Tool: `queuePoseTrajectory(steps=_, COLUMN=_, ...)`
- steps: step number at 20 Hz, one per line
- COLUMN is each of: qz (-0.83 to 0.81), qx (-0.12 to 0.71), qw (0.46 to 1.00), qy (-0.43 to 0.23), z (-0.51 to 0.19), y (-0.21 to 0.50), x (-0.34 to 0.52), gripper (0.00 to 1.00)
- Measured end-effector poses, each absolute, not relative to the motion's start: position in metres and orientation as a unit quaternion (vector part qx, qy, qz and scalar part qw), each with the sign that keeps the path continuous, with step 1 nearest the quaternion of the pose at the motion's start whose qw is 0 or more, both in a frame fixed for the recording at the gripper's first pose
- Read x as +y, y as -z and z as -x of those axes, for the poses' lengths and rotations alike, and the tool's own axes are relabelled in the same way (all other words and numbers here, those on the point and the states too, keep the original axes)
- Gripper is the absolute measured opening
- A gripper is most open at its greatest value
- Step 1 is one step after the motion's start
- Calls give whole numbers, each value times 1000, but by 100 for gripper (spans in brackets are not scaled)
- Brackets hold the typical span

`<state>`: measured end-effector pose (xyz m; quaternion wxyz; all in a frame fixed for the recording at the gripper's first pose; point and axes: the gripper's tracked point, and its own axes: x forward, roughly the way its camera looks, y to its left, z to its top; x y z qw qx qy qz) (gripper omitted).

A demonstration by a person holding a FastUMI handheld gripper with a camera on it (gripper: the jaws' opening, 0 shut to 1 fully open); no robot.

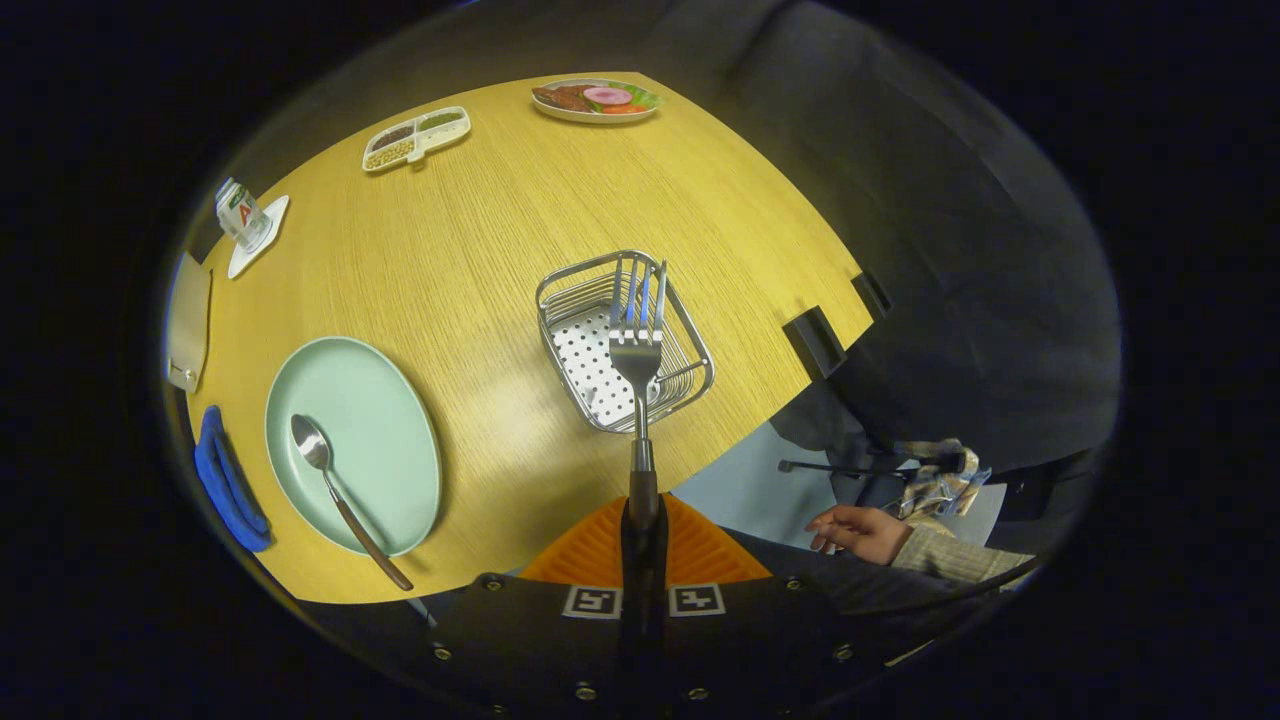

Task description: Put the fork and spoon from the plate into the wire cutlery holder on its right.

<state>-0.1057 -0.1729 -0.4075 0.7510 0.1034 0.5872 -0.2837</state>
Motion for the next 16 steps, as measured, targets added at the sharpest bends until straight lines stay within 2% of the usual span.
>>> queuePoseTrajectory(steps=4, qz=-92, qx=580, qw=763, qy=272, z=96, y=401, x=-174, gripper=9)
queuePoseTrajectory(steps=12, qz=-62, qx=550, qw=792, qy=259, z=79, y=382, x=-176, gripper=12)
queuePoseTrajectory(steps=13, qz=-59, qx=545, qw=795, qy=259, z=77, y=379, x=-177, gripper=14)
queuePoseTrajectory(steps=14, qz=-56, qx=542, qw=798, qy=259, z=76, y=377, x=-177, gripper=26)
queuePoseTrajectory(steps=16, qz=-52, qx=536, qw=803, qy=256, z=73, y=372, x=-177, gripper=26)
